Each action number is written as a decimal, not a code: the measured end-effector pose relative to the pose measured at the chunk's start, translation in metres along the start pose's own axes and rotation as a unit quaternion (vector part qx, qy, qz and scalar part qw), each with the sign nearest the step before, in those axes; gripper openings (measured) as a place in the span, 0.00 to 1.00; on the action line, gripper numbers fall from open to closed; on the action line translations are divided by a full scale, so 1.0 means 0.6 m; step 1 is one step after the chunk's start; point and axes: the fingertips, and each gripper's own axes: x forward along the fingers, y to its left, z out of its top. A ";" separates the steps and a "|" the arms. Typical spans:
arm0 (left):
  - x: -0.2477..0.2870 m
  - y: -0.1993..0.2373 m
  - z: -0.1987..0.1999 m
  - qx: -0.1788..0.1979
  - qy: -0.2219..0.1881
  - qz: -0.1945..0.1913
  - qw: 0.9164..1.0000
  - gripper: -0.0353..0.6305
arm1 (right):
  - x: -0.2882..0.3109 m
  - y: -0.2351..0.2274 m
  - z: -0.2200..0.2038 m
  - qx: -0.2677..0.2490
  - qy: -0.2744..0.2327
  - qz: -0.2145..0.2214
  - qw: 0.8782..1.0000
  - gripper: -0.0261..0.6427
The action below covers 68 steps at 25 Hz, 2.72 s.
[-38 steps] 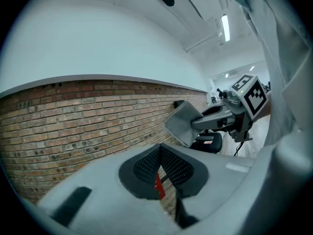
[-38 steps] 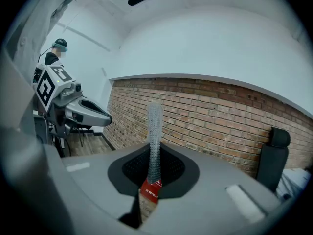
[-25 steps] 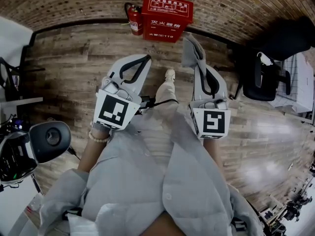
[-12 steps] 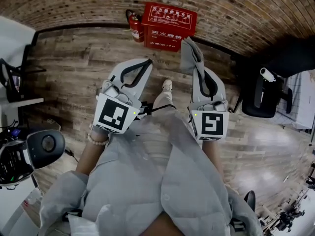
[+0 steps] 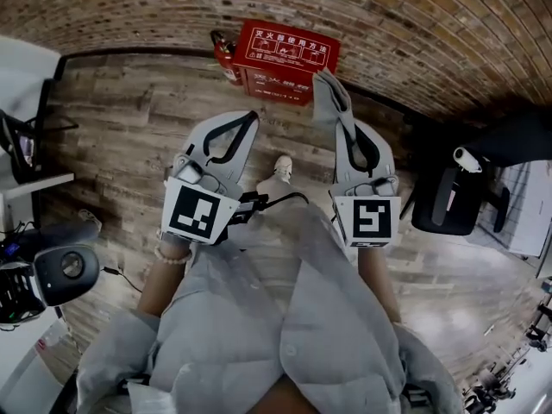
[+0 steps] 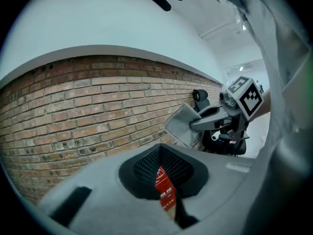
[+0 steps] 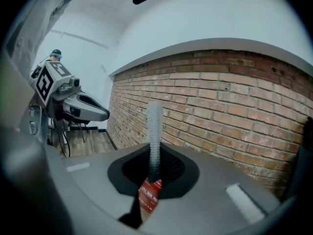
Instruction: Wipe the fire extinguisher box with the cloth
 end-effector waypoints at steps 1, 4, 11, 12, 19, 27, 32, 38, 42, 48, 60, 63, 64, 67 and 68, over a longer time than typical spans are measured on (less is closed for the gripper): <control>0.015 0.004 0.002 -0.002 0.003 0.004 1.000 0.05 | 0.010 -0.013 0.000 -0.001 0.001 0.006 1.000 0.07; 0.053 0.010 0.013 -0.006 0.008 0.011 1.000 0.05 | 0.034 -0.046 0.003 -0.001 -0.003 0.026 1.000 0.07; 0.109 0.018 0.038 -0.012 0.011 0.029 0.999 0.05 | 0.059 -0.098 -0.002 0.004 -0.002 0.045 0.999 0.07; 0.113 0.019 0.042 -0.010 0.011 0.031 0.999 0.05 | 0.061 -0.103 -0.003 0.005 -0.004 0.046 0.999 0.07; 0.123 0.017 0.049 -0.008 0.020 0.042 0.999 0.05 | 0.070 -0.118 -0.009 0.011 -0.010 0.054 0.998 0.07; 0.133 0.016 0.041 -0.012 0.028 0.039 0.999 0.05 | 0.074 -0.120 -0.025 0.019 0.002 0.055 0.998 0.07; 0.142 0.029 0.032 -0.018 0.030 0.034 0.999 0.05 | 0.086 -0.117 -0.031 0.020 0.010 0.050 0.998 0.07; 0.150 0.056 0.019 -0.023 0.032 0.027 0.999 0.05 | 0.112 -0.107 -0.040 0.029 0.027 0.051 0.998 0.07; 0.154 0.079 0.004 -0.028 0.036 0.024 0.999 0.05 | 0.136 -0.098 -0.043 0.034 0.030 0.052 0.998 0.07; 0.163 0.111 -0.023 -0.039 0.040 0.021 0.998 0.05 | 0.176 -0.083 -0.055 0.026 0.042 0.062 0.997 0.07; 0.211 0.178 -0.097 -0.054 0.044 0.023 0.997 0.05 | 0.288 -0.057 -0.113 0.015 0.074 0.087 0.993 0.07; 0.219 0.194 -0.129 -0.059 0.053 0.025 0.997 0.05 | 0.325 -0.048 -0.129 0.014 0.079 0.093 0.992 0.07; 0.222 0.196 -0.139 -0.056 0.055 0.021 0.997 0.05 | 0.337 -0.044 -0.135 0.015 0.081 0.094 0.992 0.07; 0.231 0.204 -0.164 -0.046 0.058 0.007 0.997 0.05 | 0.376 -0.028 -0.155 0.014 0.087 0.103 0.991 0.07; 0.234 0.209 -0.174 -0.043 0.060 0.005 0.997 0.05 | 0.390 -0.022 -0.162 0.013 0.089 0.106 0.990 0.07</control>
